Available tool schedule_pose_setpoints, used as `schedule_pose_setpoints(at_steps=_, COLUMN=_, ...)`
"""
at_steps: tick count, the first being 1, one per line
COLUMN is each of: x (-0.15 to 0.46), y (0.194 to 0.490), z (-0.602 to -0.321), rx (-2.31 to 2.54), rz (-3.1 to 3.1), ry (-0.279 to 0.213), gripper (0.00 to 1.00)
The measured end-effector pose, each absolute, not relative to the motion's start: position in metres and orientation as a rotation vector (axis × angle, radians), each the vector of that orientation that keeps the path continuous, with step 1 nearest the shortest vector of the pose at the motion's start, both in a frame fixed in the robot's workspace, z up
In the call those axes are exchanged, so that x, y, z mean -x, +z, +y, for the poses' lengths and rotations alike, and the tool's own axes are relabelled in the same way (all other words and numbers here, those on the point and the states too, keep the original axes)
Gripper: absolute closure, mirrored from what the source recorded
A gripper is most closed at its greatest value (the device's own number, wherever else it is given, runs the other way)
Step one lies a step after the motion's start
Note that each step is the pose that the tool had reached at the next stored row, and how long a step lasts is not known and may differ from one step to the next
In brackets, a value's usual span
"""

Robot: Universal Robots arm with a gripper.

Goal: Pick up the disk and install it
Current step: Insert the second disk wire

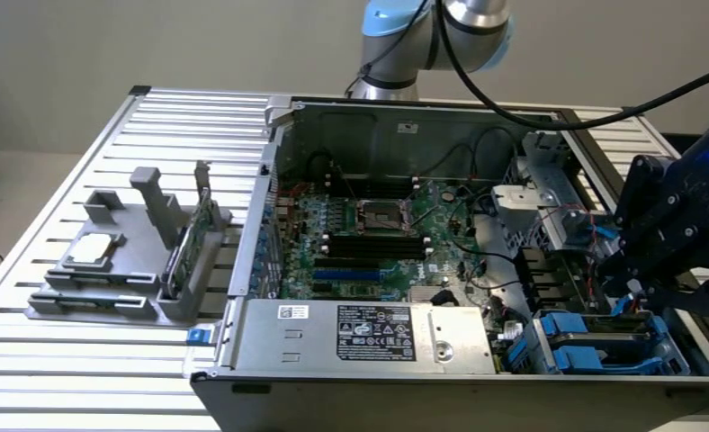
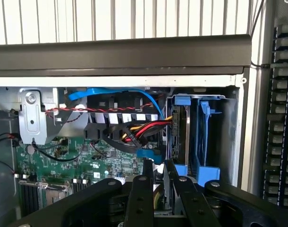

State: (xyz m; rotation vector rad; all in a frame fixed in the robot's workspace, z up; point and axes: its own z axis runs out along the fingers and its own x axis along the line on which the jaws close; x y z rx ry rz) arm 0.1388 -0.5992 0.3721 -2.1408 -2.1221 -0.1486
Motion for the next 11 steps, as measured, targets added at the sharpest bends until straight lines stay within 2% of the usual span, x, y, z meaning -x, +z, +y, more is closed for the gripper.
schedule_pose_setpoints(at_steps=4, x=-0.1389, y=0.3722, z=-0.599, rx=2.141, rz=-2.123, ry=-0.147, gripper=0.75)
schedule_pose_setpoints(at_steps=5, x=-0.1389, y=0.3722, z=-0.599, rx=2.141, rz=-2.123, ry=-0.147, gripper=0.74)
schedule_pose_setpoints(at_steps=6, x=-0.1389, y=0.3722, z=-0.5988, rx=2.142, rz=-2.123, ry=-0.147, gripper=0.67)
schedule_pose_setpoints(at_steps=11, x=-0.1392, y=0.3717, z=-0.5973, rx=2.143, rz=-2.124, ry=-0.144, gripper=0.67)
